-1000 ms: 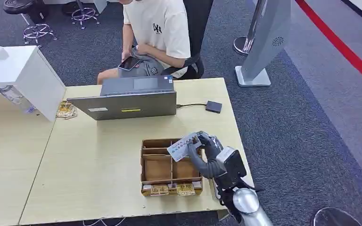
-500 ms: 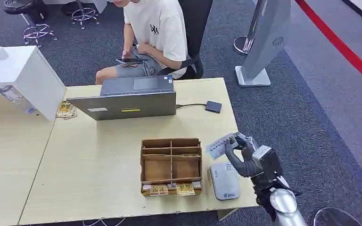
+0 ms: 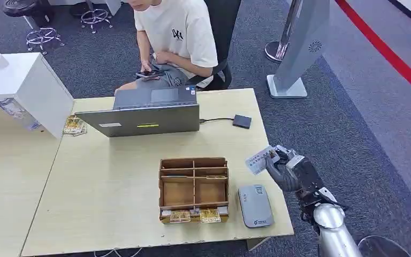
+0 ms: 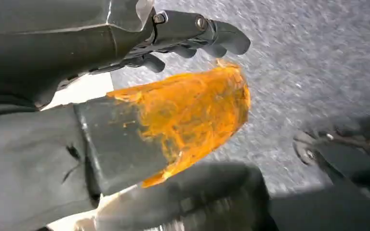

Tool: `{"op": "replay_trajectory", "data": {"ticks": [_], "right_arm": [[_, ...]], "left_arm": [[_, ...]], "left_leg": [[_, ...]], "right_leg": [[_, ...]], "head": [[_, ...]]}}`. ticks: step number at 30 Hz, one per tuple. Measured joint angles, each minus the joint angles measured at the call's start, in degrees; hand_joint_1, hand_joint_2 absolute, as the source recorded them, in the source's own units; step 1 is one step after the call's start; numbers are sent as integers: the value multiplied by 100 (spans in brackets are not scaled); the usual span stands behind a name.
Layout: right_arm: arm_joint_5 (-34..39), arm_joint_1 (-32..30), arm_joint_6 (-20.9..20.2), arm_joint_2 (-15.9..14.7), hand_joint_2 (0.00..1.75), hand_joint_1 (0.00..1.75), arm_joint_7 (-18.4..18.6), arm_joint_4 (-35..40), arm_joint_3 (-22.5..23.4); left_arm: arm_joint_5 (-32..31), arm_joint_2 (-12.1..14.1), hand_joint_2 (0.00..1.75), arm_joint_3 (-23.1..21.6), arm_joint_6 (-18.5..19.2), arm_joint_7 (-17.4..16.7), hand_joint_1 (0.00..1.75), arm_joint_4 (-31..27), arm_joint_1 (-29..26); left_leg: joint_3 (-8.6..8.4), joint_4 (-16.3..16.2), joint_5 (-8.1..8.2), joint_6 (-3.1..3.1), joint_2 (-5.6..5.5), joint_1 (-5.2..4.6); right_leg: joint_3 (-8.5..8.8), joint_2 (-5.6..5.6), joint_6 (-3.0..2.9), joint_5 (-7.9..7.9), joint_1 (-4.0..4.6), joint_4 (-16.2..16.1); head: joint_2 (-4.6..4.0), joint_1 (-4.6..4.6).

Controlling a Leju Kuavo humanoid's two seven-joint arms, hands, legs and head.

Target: Pass the card to the sensor for recognition and then transmit it.

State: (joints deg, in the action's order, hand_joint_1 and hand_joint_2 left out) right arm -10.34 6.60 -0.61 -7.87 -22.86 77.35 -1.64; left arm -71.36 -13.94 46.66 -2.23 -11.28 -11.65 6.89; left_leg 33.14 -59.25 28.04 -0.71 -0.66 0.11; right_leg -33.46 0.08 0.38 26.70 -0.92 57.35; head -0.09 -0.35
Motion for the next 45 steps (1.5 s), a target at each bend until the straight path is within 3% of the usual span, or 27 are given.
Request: {"op": "replay_trajectory", "data": {"ticks": [12, 22, 30, 45], "right_arm": [[-603, -231, -146, -160, 175, 175, 103, -138, -7], [-1058, -282, -437, -687, 175, 175, 352, -282, -2], [-1355, 16, -623, -933, 175, 175, 367, -597, -72], [-1460, 701, -894, -1007, 175, 175, 245, -1303, -714]], "left_arm": [[-142, -24, 0, -210, 88, 17, 0, 0, 41], [-109, -52, 0, -210, 166, 17, 0, 0, -76], [-76, -96, 0, -208, 219, 17, 0, 0, -143], [24, -133, 0, -166, 225, -31, 0, 0, -157]], "left_leg": [[2, 2, 1, 0, 1, 0], [3, 1, 4, -3, 0, -1], [3, 1, 3, -3, 1, 0], [3, 1, 3, -3, 0, 0]], "right_leg": [[1, 0, 0, 2, 0, 0], [1, -1, 1, 2, -1, 0], [1, -1, 1, 1, 0, 0], [1, -2, 1, 1, 0, 0]], "head": [[0, 0], [0, -2], [0, 0], [0, -2]]}}
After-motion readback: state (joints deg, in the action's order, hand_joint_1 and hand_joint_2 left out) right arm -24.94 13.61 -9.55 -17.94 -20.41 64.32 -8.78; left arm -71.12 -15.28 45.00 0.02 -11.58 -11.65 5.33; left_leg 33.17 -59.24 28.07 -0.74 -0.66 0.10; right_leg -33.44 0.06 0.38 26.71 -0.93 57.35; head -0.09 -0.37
